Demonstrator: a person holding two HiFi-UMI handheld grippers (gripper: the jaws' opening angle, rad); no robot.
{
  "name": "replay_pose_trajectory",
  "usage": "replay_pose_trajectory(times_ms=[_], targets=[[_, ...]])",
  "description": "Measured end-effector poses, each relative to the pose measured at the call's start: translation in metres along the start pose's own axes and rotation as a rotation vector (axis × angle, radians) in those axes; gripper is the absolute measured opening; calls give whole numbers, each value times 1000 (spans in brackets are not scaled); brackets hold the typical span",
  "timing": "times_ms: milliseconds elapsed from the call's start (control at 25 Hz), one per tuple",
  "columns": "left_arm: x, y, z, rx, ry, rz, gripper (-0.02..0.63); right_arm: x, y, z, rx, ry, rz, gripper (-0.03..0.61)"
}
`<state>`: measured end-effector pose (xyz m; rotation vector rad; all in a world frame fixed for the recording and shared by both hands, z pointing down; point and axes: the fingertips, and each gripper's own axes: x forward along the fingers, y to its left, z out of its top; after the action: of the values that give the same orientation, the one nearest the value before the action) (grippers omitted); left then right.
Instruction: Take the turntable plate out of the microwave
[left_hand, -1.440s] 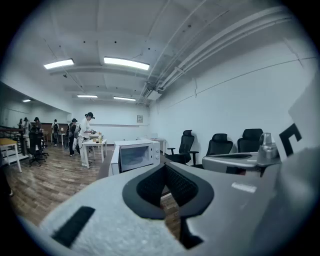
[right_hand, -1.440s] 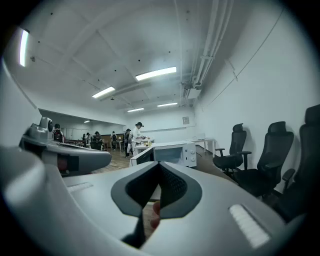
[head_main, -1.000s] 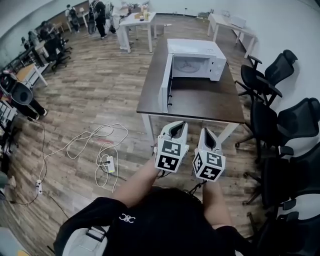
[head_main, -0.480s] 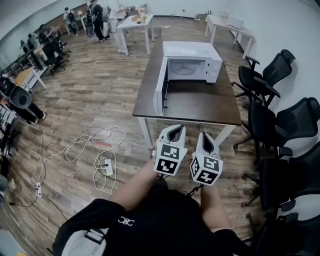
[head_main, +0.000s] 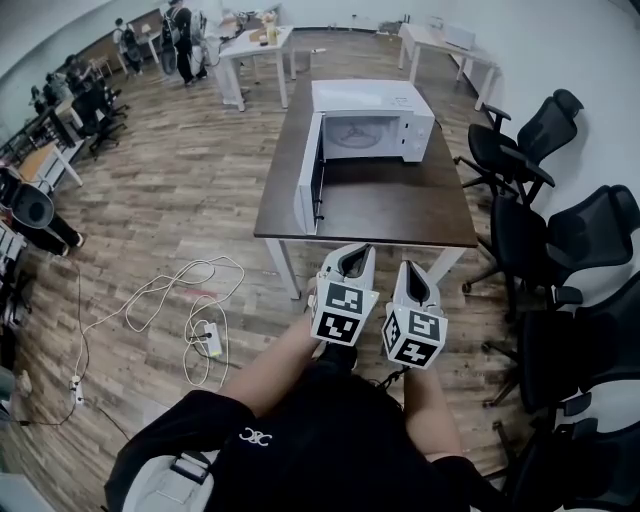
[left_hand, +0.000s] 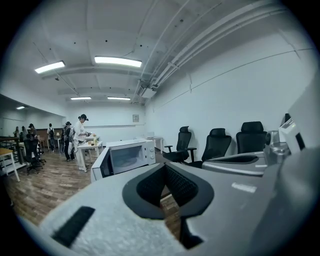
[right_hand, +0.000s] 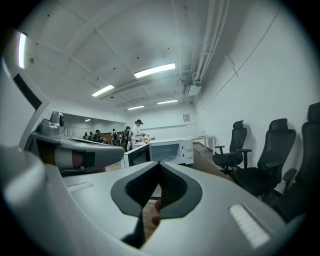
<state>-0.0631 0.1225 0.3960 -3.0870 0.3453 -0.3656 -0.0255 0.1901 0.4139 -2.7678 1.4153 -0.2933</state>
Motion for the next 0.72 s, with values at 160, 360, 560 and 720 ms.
replay_pose_trajectory(times_ms=[160,360,560,720], targets=[[18,2,-4,1,5,-13,8,14,-9,-3,0,15,-12,9],[35,11,-8,-10,15,-5,8,32,-11,-3,-17,20,-9,9],[56,25,-15,-28,28,0,8,57,-14,-8,-22,29,-6,9],[80,31,-10,-45,25,-14,8,83,-22,-13,-65,53,-8,9]])
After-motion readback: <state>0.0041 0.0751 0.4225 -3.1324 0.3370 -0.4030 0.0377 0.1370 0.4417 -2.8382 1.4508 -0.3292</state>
